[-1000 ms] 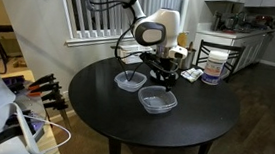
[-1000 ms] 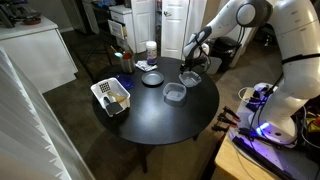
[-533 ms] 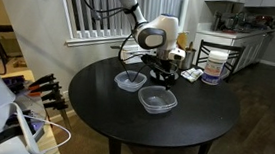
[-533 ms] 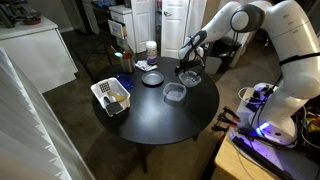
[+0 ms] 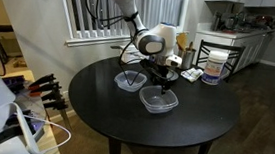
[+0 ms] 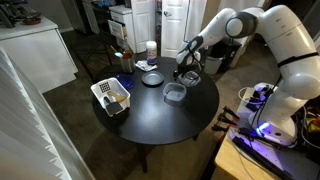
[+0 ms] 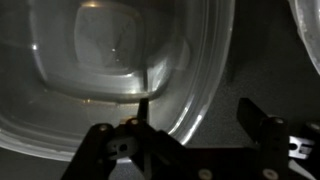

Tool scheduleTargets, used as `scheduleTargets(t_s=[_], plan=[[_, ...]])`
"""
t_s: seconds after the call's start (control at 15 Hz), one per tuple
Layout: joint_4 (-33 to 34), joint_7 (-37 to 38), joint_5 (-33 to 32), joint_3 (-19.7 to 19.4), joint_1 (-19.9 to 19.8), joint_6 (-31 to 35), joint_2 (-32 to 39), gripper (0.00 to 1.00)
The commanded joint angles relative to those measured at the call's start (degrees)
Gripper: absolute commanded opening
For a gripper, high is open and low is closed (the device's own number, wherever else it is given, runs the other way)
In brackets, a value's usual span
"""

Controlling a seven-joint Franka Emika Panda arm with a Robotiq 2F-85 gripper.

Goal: Put the right bowl in the left bowl

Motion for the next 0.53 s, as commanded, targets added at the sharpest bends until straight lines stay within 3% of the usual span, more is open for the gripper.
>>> scheduleTargets(t_s=[0.0, 0.47], plan=[[1.82, 2.93, -1.83, -1.05, 0.56, -2.3, 1.1, 0.6], [2.06, 5.88, -4.14, -3.64, 2.49, -2.9, 0.74, 0.15]])
